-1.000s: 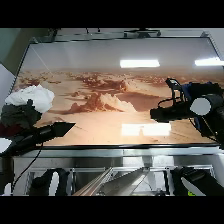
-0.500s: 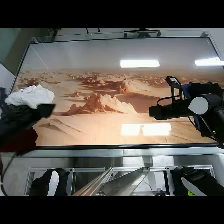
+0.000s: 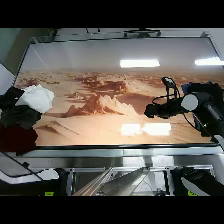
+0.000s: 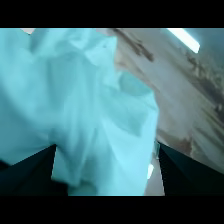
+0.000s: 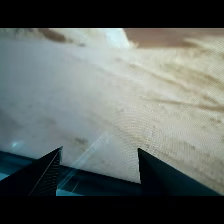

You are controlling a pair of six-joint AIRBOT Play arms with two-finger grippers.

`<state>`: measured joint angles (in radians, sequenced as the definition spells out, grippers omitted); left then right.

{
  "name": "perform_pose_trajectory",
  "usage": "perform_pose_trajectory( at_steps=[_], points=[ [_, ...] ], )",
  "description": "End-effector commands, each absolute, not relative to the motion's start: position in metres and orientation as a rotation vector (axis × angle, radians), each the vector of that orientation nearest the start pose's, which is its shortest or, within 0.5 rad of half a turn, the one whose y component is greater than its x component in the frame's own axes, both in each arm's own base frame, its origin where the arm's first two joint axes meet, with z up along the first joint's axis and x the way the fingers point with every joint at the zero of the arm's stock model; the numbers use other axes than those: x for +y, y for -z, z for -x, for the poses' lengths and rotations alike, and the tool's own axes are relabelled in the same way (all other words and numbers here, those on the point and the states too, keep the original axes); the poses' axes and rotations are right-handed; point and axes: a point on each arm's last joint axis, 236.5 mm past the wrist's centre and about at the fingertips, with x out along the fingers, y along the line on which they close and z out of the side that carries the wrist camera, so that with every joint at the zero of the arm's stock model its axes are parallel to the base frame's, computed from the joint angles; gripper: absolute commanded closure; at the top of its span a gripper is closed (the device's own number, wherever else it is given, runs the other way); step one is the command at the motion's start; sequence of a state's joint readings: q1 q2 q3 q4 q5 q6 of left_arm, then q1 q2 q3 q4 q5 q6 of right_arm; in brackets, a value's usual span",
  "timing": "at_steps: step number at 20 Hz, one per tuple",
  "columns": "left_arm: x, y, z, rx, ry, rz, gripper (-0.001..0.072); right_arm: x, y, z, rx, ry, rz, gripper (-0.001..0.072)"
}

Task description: Fold the shirts.

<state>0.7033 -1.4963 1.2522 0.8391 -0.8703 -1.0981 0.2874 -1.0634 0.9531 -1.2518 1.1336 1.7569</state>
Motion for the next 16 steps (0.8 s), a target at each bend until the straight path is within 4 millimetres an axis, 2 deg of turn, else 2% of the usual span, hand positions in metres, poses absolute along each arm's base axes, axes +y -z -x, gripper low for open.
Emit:
perform_pose_trajectory(
  at_steps=[1,2,3,4,5,6,9,10,11,12,14,16],
  points=[
    [0.232,0.037,-0.483,0.855,-0.153,0.629,-0.0013,0.159,-0.01,-0.301,1.346,-0.285,-0.274,0.0188],
    [0.231,0.044,-0.492,0.862,-0.14,0.626,-0.0012,0.16,-0.007,-0.301,1.355,-0.283,-0.273,0.0194],
    [0.229,0.047,-0.499,0.869,-0.123,0.623,0.0065,0.16,-0.005,-0.301,1.361,-0.281,-0.273,0.0195],
    [0.224,0.046,-0.503,0.886,-0.092,0.626,0.0316,0.161,-0.004,-0.301,1.367,-0.282,-0.278,0.0195],
    [0.216,0.043,-0.503,0.916,-0.044,0.632,0.065,0.163,-0.003,-0.3,1.372,-0.285,-0.286,0.0195],
    [0.208,0.034,-0.502,0.937,0.0,0.635,0.0708,0.165,-0.004,-0.3,1.375,-0.29,-0.297,0.0196],
    [0.183,-0.011,-0.502,0.958,0.126,0.671,0.0709,0.168,-0.005,-0.298,1.379,-0.3,-0.313,0.0198],
    [0.169,-0.032,-0.501,0.95,0.191,0.696,0.0709,0.168,-0.005,-0.297,1.384,-0.299,-0.311,0.0254],
    [0.15,-0.056,-0.499,0.935,0.275,0.719,0.071,0.168,-0.005,-0.297,1.383,-0.303,-0.307,0.0349],
    [0.125,-0.084,-0.498,0.907,0.369,0.741,0.071,0.168,-0.005,-0.297,1.377,-0.32,-0.285,0.0379],
    [0.068,-0.13,-0.487,0.888,0.538,0.732,0.0711,0.167,-0.006,-0.298,1.368,-0.341,-0.259,0.0379],
    [0.006,-0.149,-0.463,0.938,0.645,0.665,0.0711,0.167,-0.012,-0.298,1.345,-0.359,-0.24,0.0379]
  ],
)
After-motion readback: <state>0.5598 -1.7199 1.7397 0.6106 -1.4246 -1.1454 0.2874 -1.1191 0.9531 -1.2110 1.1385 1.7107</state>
